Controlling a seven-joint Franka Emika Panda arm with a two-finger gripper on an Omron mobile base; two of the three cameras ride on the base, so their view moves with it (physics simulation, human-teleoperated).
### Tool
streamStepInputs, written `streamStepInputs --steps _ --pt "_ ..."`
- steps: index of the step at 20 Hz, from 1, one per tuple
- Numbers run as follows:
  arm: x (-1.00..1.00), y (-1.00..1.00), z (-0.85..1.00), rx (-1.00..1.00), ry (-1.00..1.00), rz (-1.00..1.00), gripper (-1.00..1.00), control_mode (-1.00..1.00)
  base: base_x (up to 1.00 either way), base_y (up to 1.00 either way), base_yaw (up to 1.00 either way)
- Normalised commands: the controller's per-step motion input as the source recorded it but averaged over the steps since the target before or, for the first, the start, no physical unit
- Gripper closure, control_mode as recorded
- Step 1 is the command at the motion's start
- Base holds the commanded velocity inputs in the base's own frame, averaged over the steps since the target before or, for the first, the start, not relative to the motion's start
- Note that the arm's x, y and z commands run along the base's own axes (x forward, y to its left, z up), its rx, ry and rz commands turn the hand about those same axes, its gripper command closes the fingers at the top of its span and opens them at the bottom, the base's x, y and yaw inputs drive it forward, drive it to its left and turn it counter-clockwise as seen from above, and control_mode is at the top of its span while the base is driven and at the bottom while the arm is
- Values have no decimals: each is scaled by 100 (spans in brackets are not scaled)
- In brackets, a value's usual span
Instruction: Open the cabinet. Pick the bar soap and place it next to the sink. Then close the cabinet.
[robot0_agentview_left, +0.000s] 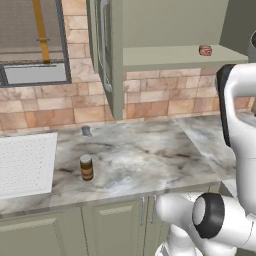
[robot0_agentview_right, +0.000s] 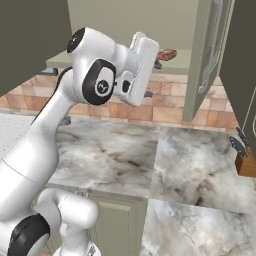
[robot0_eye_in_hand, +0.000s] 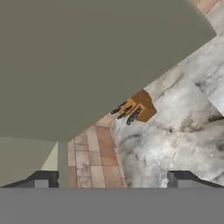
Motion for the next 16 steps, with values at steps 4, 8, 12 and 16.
streamStepInputs --steps 4,8,12,16 --pt "-2 38 17 -16 20 47 -100 -100 0 0 0" --pt "-2 33 18 -25 7 39 -100 -100 0 0 0" --pt "0 29 15 -34 -1 23 -100 -100 0 0 0" --pt "8 27 5 -32 -7 26 -100 -100 0 0 0"
